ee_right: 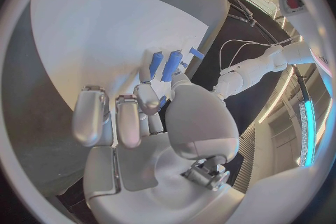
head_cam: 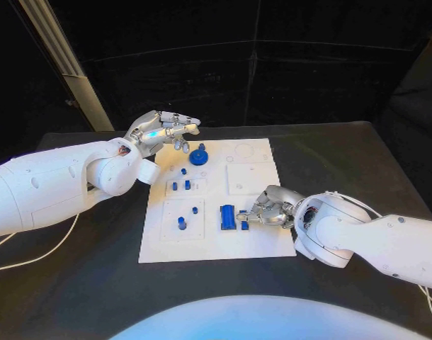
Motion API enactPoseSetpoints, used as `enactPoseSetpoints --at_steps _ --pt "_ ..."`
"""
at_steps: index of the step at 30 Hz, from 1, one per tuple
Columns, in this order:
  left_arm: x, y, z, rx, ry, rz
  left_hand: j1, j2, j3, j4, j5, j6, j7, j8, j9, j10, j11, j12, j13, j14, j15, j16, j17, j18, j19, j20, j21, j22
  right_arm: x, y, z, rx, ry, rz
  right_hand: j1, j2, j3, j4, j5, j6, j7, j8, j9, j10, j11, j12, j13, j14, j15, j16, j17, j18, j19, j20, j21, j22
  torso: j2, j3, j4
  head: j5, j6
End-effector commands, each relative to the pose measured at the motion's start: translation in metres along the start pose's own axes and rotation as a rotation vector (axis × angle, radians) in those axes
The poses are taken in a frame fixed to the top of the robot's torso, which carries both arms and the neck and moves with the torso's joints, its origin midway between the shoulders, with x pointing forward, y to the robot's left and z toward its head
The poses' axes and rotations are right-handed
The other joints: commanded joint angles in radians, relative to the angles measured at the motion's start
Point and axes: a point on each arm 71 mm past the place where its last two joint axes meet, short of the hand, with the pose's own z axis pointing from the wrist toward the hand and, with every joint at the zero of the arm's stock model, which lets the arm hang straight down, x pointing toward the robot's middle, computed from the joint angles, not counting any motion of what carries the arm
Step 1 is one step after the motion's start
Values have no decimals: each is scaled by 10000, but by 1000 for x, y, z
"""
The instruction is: Assemble the parts on the task board
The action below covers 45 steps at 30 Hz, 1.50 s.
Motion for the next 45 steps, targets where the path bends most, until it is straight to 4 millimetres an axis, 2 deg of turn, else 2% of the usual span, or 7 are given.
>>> enactPoseSetpoints --at_steps 1,6,11,13,22,30,45 --pt "1 -1 0 49 168 -17 -61 62 1 62 -17 -69 -24 68 -14 -44 -12 42 11 -71 3 -17 -7 59 45 28 -67 -10 -2 1 0 -170 -254 -16 -132 34 -130 0 -134 -103 -5 -12 25 -40 72 -84 -25 661 8 -58 638 -42 11 8 -5 -12 -3 -3 -10 -4 -12" --pt "1 -1 0 39 169 -17 -85 62 -17 85 -18 -73 -28 79 -13 -62 -13 61 14 -77 6 -13 -21 60 46 33 -77 -16 -3 0 0 -181 -268 -21 2 120 -214 -57 18 -123 -3 1 57 -60 74 -107 -38 663 10 -61 638 -39 7 12 -13 -19 6 3 -8 -14 7" --pt "1 -1 0 36 167 -15 -85 62 -17 85 -18 -73 -28 79 -13 -62 -13 61 14 -77 6 -13 -21 60 46 33 -77 -16 -3 0 -1 -371 -90 -129 955 146 -193 -547 278 -178 9 18 117 -107 79 -161 -67 654 10 -97 598 -31 -13 10 -44 -55 -4 4 -10 -12 6" --pt "1 -1 1 35 163 -13 -85 62 -17 85 -18 -73 -28 79 -13 -62 -13 61 14 -77 6 -13 -21 60 46 33 -77 -16 -2 0 -1 -462 56 -209 1224 144 -221 -704 197 -219 26 14 133 -157 91 -225 -118 639 20 -146 539 -21 -39 17 -83 -110 4 6 -9 -10 7" --pt "1 -1 1 36 162 -11 -85 62 -17 85 -18 -73 -28 79 -13 -62 -13 61 14 -77 6 -13 -21 60 46 33 -77 -16 -1 -2 -2 -564 347 -532 1531 146 -446 -889 -257 -294 58 24 184 -249 121 -340 -213 614 49 -243 433 -2 -89 44 -162 -209 0 7 -7 -10 10" --pt "1 -1 1 34 168 -13 -82 59 -20 85 -17 -73 -31 84 -12 -67 -16 69 15 -78 6 -10 -23 61 47 34 -80 -18 -1 -3 2 -385 248 -806 1750 281 -478 -1012 -324 -276 53 63 222 -239 116 -329 -198 617 46 -246 435 -3 -84 46 -162 -199 11 9 3 -6 -12" --pt "1 -1 1 37 156 -9 -82 59 -20 85 -17 -73 -31 84 -12 -67 -16 69 15 -78 6 -10 -23 61 47 34 -80 -18 -2 -2 10 -369 -34 -1688 2749 524 -433 -1726 -509 -191 -11 251 358 -238 51 -367 -210 624 -6 -257 436 -3 -75 8 -173 -191 -3 -2 -6 2 -63"
